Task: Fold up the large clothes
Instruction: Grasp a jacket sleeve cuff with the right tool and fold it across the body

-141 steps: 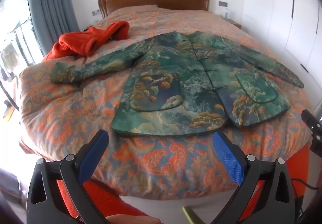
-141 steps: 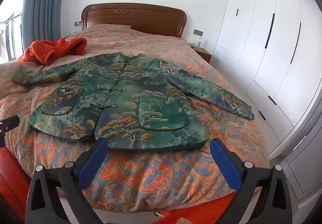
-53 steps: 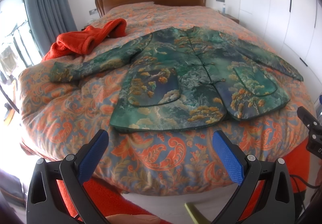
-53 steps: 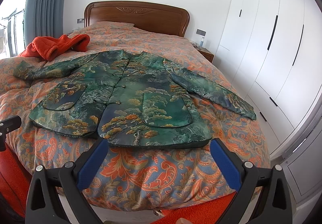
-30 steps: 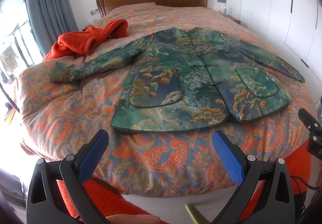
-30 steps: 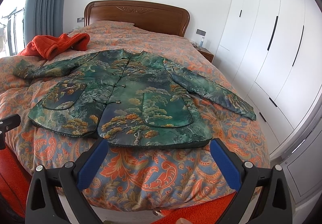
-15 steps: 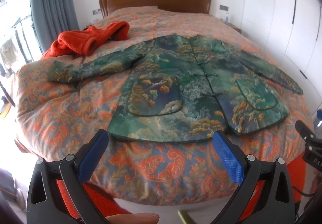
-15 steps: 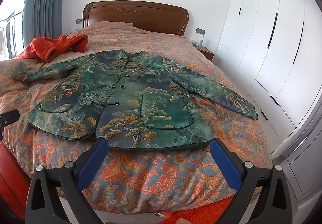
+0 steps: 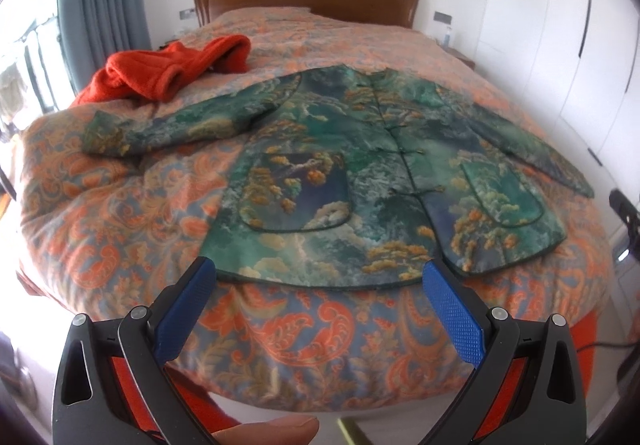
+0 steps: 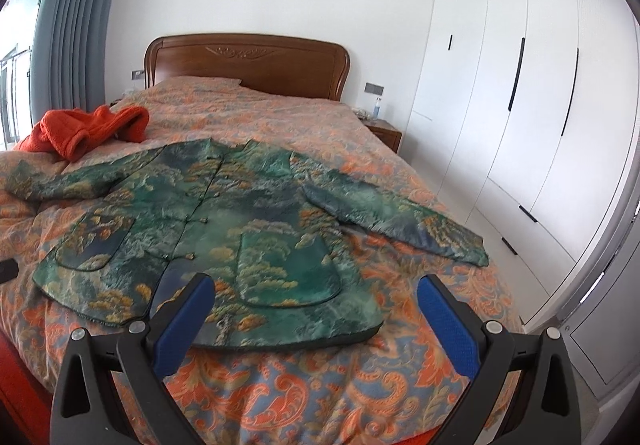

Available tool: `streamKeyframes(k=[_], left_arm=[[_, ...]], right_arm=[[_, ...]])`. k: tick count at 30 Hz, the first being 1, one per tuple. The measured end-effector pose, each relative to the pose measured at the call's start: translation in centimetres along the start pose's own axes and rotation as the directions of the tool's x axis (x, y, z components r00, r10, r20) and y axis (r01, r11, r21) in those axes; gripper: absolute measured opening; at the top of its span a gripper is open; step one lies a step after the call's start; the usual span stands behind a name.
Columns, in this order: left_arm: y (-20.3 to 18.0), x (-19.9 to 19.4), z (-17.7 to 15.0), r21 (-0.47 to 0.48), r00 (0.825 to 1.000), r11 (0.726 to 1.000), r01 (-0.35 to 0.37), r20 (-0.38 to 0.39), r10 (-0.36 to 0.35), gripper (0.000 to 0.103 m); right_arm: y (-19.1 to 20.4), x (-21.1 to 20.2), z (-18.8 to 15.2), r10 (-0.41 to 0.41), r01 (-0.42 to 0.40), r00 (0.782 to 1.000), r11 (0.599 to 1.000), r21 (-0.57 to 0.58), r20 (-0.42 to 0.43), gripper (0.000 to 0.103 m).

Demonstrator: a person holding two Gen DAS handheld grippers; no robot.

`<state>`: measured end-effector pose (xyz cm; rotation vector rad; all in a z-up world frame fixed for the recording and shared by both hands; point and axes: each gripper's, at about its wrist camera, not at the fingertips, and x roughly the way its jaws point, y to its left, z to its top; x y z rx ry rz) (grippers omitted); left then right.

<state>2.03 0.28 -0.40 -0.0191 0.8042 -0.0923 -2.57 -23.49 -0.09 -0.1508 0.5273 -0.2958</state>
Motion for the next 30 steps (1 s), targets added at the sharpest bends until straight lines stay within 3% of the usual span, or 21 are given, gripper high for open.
streamKeyframes(k=[4,7,10,12,15,17,19,20,21,24,25,27,29,30], left_arm=[[0.2,-0.1,0.1,-0.022,1.000,0.999,0.024,-0.003,-0.024,0.103],[0.5,0.0,0.2,-0.039,1.000,0.999,0.013,-0.002,-0.014,0.103],[0.9,0.0,0.2,-0.049,1.000,0.999,0.003,-0.003,-0.003,0.103],[1.2,-0.1,0.1,-0.059,1.000,0.998,-0.009,-0.006,0.008,0.103],[1.7,0.0,-0.1,-0.065,1.000,0.997,-0.031,-0.009,0.030,0.103],[1.9,0.2,-0.3,-0.065,0.999,0.997,-0.048,-0.016,0.047,0.103],[2.1,0.5,-0.3,-0.065,0.998,0.996,-0.057,-0.024,0.055,0.103],[2.1,0.6,-0.3,-0.066,0.998,0.996,-0.060,-0.031,0.058,0.103],[2.0,0.8,-0.2,-0.066,0.998,0.996,-0.063,-0.036,0.060,0.103],[1.7,1.0,-0.1,-0.063,0.997,0.996,-0.069,-0.041,0.066,0.103],[1.7,1.0,-0.1,-0.062,0.997,0.996,-0.068,-0.040,0.066,0.103],[1.5,1.3,0.0,-0.059,0.997,0.996,-0.068,-0.045,0.065,0.103],[1.2,1.5,0.0,-0.054,0.996,0.996,-0.071,-0.051,0.068,0.103],[1.1,1.6,-0.1,-0.050,0.996,0.996,-0.073,-0.053,0.071,0.103]], right_arm=[[-2.2,0.2,1.3,-0.003,0.001,0.997,1.000,0.018,0.079,0.103],[-4.7,2.2,2.7,0.067,-0.068,0.992,0.998,0.006,0.107,0.103],[-7.7,6.5,3.2,0.182,-0.182,0.983,0.982,0.054,0.009,0.103],[-11.4,9.8,3.0,0.257,-0.247,0.966,0.948,0.202,-0.025,0.103],[-18.3,14.5,1.5,0.289,-0.263,0.957,0.851,0.455,0.012,0.103],[-22.7,17.8,-0.1,0.258,-0.204,0.966,0.768,0.607,-0.001,0.103],[-27.6,22.1,-3.0,0.272,-0.160,0.962,0.602,0.783,-0.013,0.103],[-28.8,23.4,-3.9,0.284,-0.156,0.959,0.546,0.823,-0.007,0.103],[-30.3,25.0,-5.2,0.295,-0.150,0.955,0.466,0.872,0.007,0.103],[-32.7,28.5,-8.1,0.265,-0.079,0.964,0.298,0.951,-0.003,0.101],[-33.1,29.3,-8.6,0.238,-0.063,0.971,0.262,0.963,-0.001,0.098],[-33.6,30.3,-8.7,0.196,-0.038,0.981,0.243,0.969,-0.011,0.089],[-33.9,31.4,-8.5,0.160,0.009,0.986,0.237,0.972,-0.048,0.071],[-34.0,31.8,-8.3,0.151,0.027,0.986,0.238,0.971,-0.065,0.056]])
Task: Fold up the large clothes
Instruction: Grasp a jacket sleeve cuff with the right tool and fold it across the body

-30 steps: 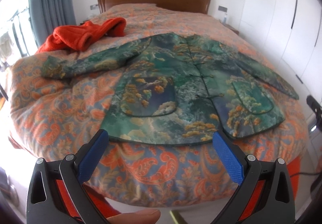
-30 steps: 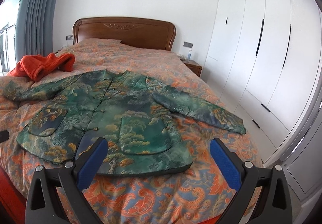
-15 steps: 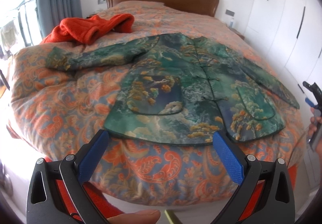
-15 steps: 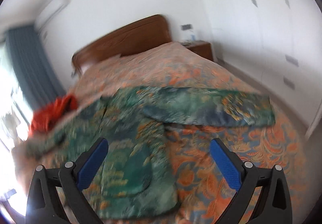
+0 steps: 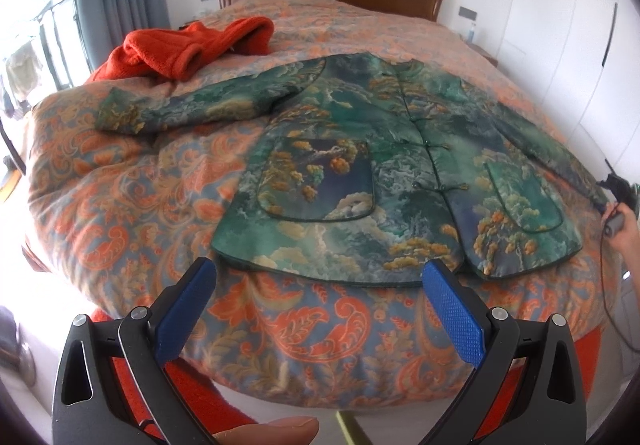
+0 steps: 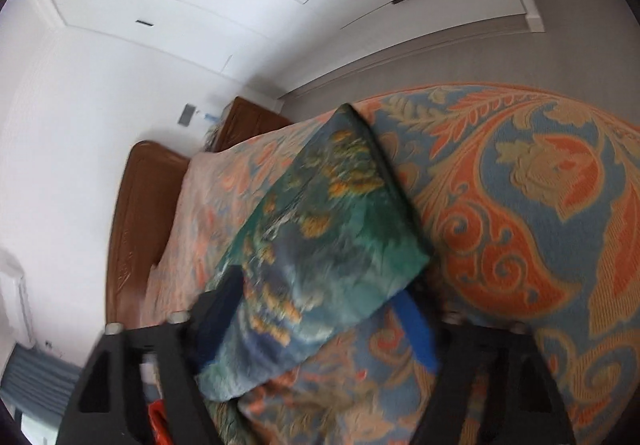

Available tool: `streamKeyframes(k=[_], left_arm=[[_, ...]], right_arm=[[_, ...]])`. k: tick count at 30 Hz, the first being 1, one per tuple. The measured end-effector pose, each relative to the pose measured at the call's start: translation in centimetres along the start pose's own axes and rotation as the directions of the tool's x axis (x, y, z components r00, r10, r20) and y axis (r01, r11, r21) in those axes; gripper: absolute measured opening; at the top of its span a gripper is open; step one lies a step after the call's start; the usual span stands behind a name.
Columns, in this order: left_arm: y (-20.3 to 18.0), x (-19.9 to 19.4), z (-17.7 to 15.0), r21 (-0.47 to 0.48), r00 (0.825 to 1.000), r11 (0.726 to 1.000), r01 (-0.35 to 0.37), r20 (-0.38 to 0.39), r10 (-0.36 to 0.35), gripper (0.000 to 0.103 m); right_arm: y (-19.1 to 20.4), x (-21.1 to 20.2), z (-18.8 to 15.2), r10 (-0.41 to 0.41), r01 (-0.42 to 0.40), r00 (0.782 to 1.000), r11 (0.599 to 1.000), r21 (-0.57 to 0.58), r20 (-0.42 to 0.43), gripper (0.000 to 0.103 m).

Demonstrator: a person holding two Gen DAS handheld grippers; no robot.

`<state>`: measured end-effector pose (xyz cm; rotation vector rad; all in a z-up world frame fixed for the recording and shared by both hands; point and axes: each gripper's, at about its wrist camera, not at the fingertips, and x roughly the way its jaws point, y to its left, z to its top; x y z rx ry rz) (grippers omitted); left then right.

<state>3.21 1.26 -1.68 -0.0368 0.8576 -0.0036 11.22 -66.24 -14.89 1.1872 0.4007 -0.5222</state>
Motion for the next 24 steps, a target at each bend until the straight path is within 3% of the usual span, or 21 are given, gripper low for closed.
streamKeyframes(k=[2,4,7,10,13,16,17,19,22,24], left_arm=[[-0.2,0.4,-0.1,0.007,1.000,1.000,-0.008,-0.010,0.008,0.103],[-0.3,0.8,-0.3,0.007,1.000,1.000,-0.011,-0.023,0.012,0.103],[-0.6,1.5,-0.4,0.013,0.999,1.000,-0.009,-0.046,0.009,0.103],[-1.4,2.0,-0.3,0.029,0.998,1.000,0.001,-0.055,0.001,0.103],[-2.2,1.8,0.1,0.035,0.999,0.999,0.023,-0.044,-0.022,0.103],[-2.5,1.2,0.3,0.031,0.999,0.999,0.036,-0.024,-0.035,0.103],[-2.4,1.1,0.4,0.030,0.999,0.999,0.035,-0.019,-0.034,0.103],[-2.1,1.0,0.3,0.026,1.000,0.999,0.024,-0.013,-0.024,0.103],[-1.2,1.4,0.1,0.021,1.000,1.000,-0.011,-0.018,0.011,0.103],[-0.5,1.8,-0.1,0.016,0.999,0.999,-0.035,-0.025,0.035,0.103]], right_arm=[[0.7,0.9,0.4,-0.048,0.048,0.999,0.999,-0.021,0.004,0.017],[2.4,0.4,0.3,-0.084,0.087,0.996,0.992,-0.090,0.044,0.012],[7.5,-1.5,-0.8,-0.053,0.084,0.991,0.959,-0.270,0.122,0.011],[13.8,-3.5,-3.4,0.047,0.005,0.993,0.899,-0.438,0.109,0.010],[21.7,-5.1,-9.3,0.160,-0.094,0.986,0.773,-0.627,0.049,0.010],[27.5,-4.8,-15.9,0.204,-0.178,0.977,0.645,-0.743,-0.058,0.010],[28.5,-4.5,-17.5,0.203,-0.191,0.976,0.615,-0.765,-0.080,0.010],[31.1,-3.0,-22.9,0.180,-0.205,0.975,0.514,-0.833,-0.129,0.010],[32.1,0.4,-28.8,0.091,-0.211,0.978,0.455,-0.865,-0.190,0.010],[31.2,2.6,-32.3,0.015,-0.204,0.975,0.443,-0.873,-0.220,0.010]])
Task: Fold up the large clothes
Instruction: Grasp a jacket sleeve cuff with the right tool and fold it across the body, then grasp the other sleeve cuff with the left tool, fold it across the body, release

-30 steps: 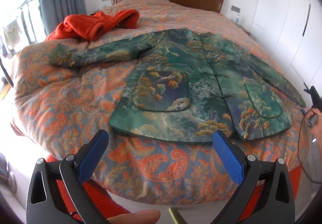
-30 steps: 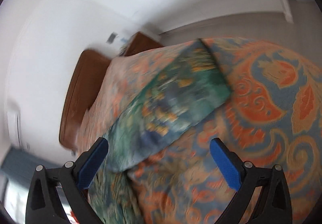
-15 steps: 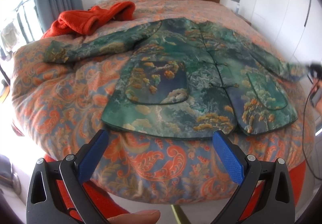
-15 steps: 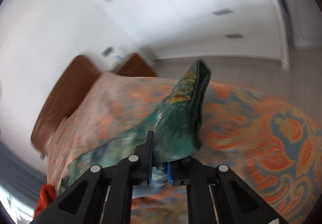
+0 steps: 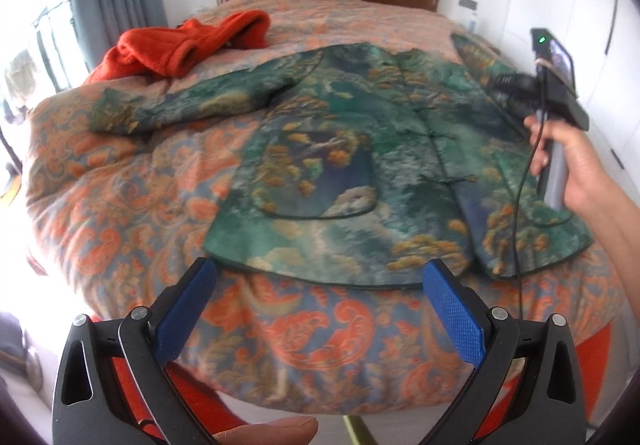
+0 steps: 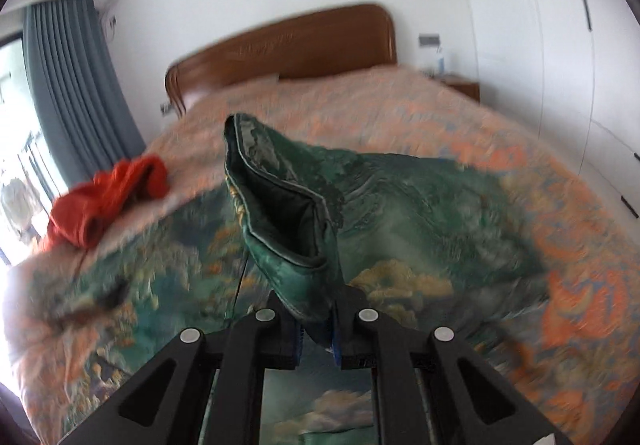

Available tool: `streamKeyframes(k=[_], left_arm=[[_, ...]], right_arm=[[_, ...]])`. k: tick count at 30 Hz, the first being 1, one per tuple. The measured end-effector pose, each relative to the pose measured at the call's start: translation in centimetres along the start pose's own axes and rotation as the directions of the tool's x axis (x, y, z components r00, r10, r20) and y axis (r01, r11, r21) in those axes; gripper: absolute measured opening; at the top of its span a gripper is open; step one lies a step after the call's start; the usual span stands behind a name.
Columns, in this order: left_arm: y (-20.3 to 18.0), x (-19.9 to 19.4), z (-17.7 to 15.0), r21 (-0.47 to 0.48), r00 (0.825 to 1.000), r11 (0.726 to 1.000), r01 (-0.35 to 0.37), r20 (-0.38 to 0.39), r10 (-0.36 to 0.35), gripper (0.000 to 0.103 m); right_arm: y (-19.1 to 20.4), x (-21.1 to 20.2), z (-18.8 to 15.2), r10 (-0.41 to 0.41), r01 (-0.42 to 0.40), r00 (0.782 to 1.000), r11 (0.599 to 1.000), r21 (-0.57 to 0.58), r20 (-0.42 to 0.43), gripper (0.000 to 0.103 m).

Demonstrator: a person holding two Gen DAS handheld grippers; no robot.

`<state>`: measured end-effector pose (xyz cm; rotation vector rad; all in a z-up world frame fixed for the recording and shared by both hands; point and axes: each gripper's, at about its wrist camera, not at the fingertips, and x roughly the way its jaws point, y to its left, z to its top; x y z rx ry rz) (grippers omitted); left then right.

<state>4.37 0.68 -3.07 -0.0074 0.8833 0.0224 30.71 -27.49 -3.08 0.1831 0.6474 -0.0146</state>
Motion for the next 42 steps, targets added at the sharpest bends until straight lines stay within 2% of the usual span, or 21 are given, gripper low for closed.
streamKeyframes(k=[4,7,8,11,13,14,15,16,17,18,19,21,22,24,27,29,32,34,37,40,42], left_arm=[[0.7,1.3,0.0,-0.003,1.000,1.000,-0.026,-0.018,0.025,0.103],[0.4,2.8,1.0,0.010,0.999,1.000,0.003,-0.038,-0.003,0.103],[0.3,3.1,1.3,0.008,0.999,1.000,0.023,-0.042,-0.022,0.103],[-0.4,4.7,4.0,-0.016,0.984,0.986,0.163,-0.064,-0.164,0.103],[-1.6,6.2,6.5,-0.038,0.954,0.957,0.289,-0.072,-0.291,0.103],[-2.4,7.1,7.7,-0.044,0.930,0.933,0.357,-0.082,-0.359,0.103],[-3.8,8.5,9.5,-0.046,0.886,0.892,0.451,-0.101,-0.453,0.103],[-5.3,9.9,11.0,-0.044,0.852,0.861,0.508,-0.121,-0.509,0.103],[-6.3,10.8,11.9,-0.043,0.833,0.843,0.536,-0.135,-0.537,0.102],[-8.4,12.9,13.6,-0.043,0.795,0.811,0.584,-0.169,-0.582,0.102],[-10.0,14.8,14.7,-0.049,0.770,0.791,0.610,-0.200,-0.606,0.102],[-12.3,17.9,16.2,-0.074,0.757,0.790,0.609,-0.245,-0.606,0.100],[-13.8,20.3,17.1,-0.088,0.769,0.811,0.578,-0.273,-0.578,0.097],[-15.6,23.3,18.0,-0.088,0.795,0.850,0.519,-0.316,-0.518,0.081],[-17.2,25.7,18.7,-0.088,0.820,0.888,0.451,-0.351,-0.452,0.068],[-17.7,26.0,18.9,-0.065,0.841,0.910,0.410,-0.360,-0.404,0.014],[-18.2,24.1,20.5,-0.013,0.875,0.918,0.397,-0.297,-0.382,0.008],[-17.7,22.1,22.6,0.017,0.905,0.924,0.382,-0.206,-0.371,0.008],[-15.8,21.5,25.6,-0.004,0.928,0.934,0.356,-0.118,-0.354,0.008],[-14.7,23.8,26.5,-0.011,0.954,0.961,0.278,-0.117,-0.277,0.010],[-14.3,25.6,26.0,-0.002,0.961,0.971,0.237,-0.147,-0.235,0.010]], right_arm=[[1.4,3.9,-4.4,-0.019,0.017,0.990,1.000,-0.017,-0.138,0.019],[3.4,4.4,-8.1,0.015,-0.025,0.974,0.999,-0.039,-0.226,0.057],[3.0,2.8,-9.1,0.038,-0.050,0.975,0.997,-0.051,-0.220,0.061],[4.3,-0.7,-10.8,0.099,-0.115,0.982,0.990,-0.086,-0.163,0.062],[4.1,-3.8,-12.0,0.137,-0.147,0.984,0.985,-0.089,-0.113,0.067],[3.6,-5.6,-12.7,0.154,-0.160,0.985,0.984,-0.084,-0.079,0.072],[3.0,-7.2,-13.4,0.160,-0.164,0.986,0.983,-0.079,-0.053,0.074],[2.1,-9.0,-14.1,0.158,-0.160,0.987,0.985,-0.071,-0.029,0.075],[1.3,-10.7,-14.9,0.147,-0.148,0.989,0.987,-0.063,-0.010,0.075],[0.7,-11.7,-15.7,0.136,-0.136,0.991,0.989,-0.057,-0.002,0.075],[0.0,-12.7,-16.4,0.125,-0.125,0.992,0.991,-0.049,0.003,0.075],[-1.4,-14.7,-18.1,0.103,-0.103,0.995,0.995,-0.016,0.011,0.075],[-2.1,-15.7,-18.9,0.095,-0.095,0.995,0.995,0.005,0.015,0.075],[-3.2,-17.3,-20.3,0.084,-0.084,0.996,0.996,0.033,0.021,0.075],[-4.3,-19.2,-21.6,0.070,-0.071,0.997,0.997,0.040,0.030,0.075],[-4.8,-20.5,-22.2,0.053,-0.054,0.998,0.998,0.028,0.036,0.075],[-5.8,-21.8,-23.0,0.016,-0.016,0.999,1.000,0.018,0.040,0.075],[-6.4,-22.0,-23.1,0.004,-0.005,0.999,1.000,0.022,0.040,0.075],[-7.0,-21.7,-22.9,0.000,-0.001,0.999,1.000,0.025,0.045,0.075],[-7.7,-20.4,-21.4,0.001,-0.002,0.999,1.000,0.013,0.041,0.075],[-8.1,-19.0,-19.9,-0.002,0.002,1.000,1.000,0.007,0.027,0.075]])
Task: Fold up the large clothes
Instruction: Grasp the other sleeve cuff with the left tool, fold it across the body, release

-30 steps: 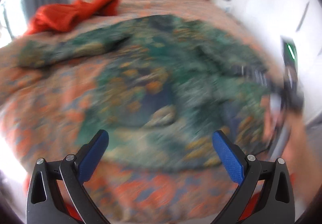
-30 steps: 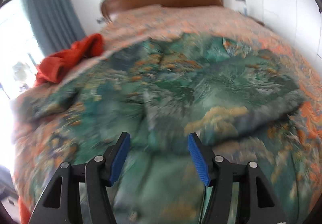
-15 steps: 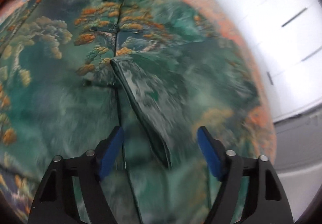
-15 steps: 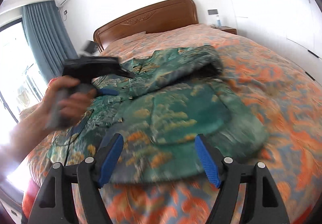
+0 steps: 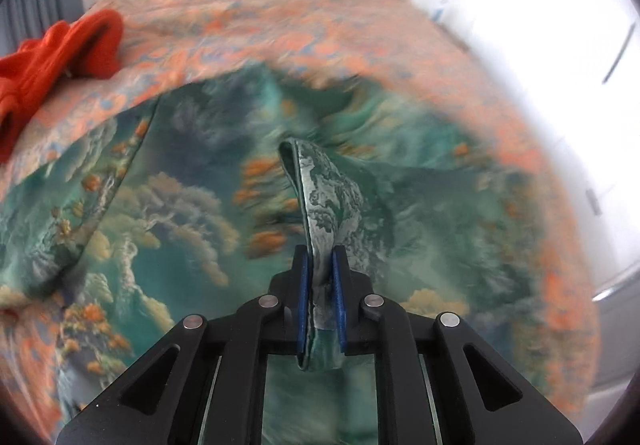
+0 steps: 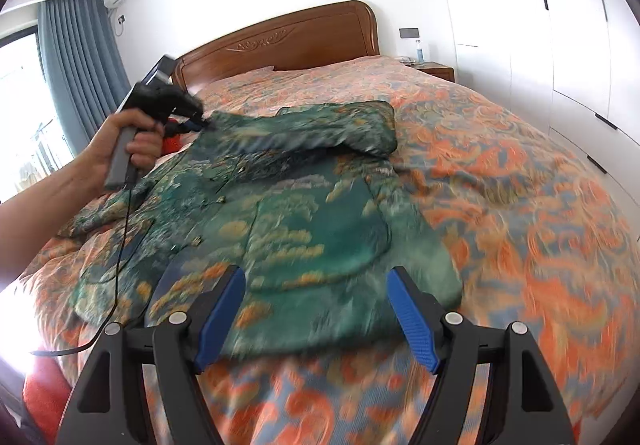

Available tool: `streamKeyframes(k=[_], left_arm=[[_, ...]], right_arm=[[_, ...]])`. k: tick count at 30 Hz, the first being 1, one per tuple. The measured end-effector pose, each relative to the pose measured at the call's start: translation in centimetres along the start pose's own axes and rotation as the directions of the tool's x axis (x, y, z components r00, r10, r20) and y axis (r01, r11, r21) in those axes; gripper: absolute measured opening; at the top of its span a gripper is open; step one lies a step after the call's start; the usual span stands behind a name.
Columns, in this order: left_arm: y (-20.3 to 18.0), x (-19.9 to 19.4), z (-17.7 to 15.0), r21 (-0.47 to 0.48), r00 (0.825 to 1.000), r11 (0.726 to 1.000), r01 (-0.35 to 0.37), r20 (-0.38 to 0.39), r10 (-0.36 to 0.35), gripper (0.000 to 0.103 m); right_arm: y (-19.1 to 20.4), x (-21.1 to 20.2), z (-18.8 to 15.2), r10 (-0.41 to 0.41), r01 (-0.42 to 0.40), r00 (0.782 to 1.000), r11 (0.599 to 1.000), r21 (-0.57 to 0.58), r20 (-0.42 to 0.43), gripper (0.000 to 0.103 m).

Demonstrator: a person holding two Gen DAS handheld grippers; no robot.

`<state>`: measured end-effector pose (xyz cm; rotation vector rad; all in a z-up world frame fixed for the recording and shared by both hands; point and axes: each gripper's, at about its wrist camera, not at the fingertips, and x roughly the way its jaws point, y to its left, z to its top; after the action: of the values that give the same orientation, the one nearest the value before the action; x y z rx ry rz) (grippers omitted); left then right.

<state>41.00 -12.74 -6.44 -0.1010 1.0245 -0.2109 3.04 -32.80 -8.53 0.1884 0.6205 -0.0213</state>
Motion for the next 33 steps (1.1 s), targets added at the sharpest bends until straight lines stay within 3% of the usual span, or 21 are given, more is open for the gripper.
streamKeyframes(k=[3,9,12,14,16,18,23,27,30,33], left_arm=[[0.5,3.7,-1.3,0.008,0.999,1.000,-0.018,-0.048,0.018,0.010],[0.5,5.2,-3.0,0.004,1.000,1.000,-0.012,-0.004,0.012,0.016],[1.2,5.9,-3.2,0.003,1.000,1.000,-0.007,0.009,0.007,0.018],[1.5,6.5,-3.1,0.011,1.000,1.000,-0.007,0.018,0.007,0.018],[1.5,6.8,-3.4,0.024,0.999,1.000,-0.006,0.035,0.005,0.019],[1.6,7.3,-3.7,0.024,0.999,1.000,-0.002,0.043,0.001,0.019],[2.1,7.7,-4.8,0.015,0.997,1.000,0.016,0.081,-0.018,0.020],[1.7,7.5,-5.4,0.039,0.994,0.999,0.001,0.110,-0.005,0.020],[1.7,7.5,-5.7,0.039,0.993,0.999,0.005,0.121,-0.010,0.020],[1.7,7.4,-5.6,0.034,0.992,0.999,0.012,0.125,-0.016,0.020]], right_arm=[[-1.4,3.6,4.2,0.015,-0.014,0.999,1.000,0.012,-0.046,0.075],[-4.9,15.1,15.3,0.022,-0.016,0.992,0.999,0.046,-0.127,0.075],[-5.1,21.3,18.9,0.031,-0.030,0.989,0.999,0.010,-0.143,0.075],[-5.2,25.2,19.7,0.025,-0.025,0.985,1.000,0.005,-0.171,0.075],[-5.2,30.4,18.6,-0.047,0.035,0.960,0.998,-0.048,-0.275,0.075],[-4.8,33.1,16.9,-0.102,0.074,0.942,0.992,-0.098,-0.320,0.075],[-3.9,34.2,16.0,-0.150,0.108,0.930,0.984,-0.142,-0.336,0.077],[-3.2,35.1,18.7,-0.152,0.084,0.895,0.981,-0.176,-0.419,0.075],[-3.7,33.4,23.5,-0.099,0.074,0.951,0.993,-0.096,-0.293,0.075],[-4.4,34.3,27.1,-0.071,0.069,0.970,0.998,-0.016,-0.232,0.075]])
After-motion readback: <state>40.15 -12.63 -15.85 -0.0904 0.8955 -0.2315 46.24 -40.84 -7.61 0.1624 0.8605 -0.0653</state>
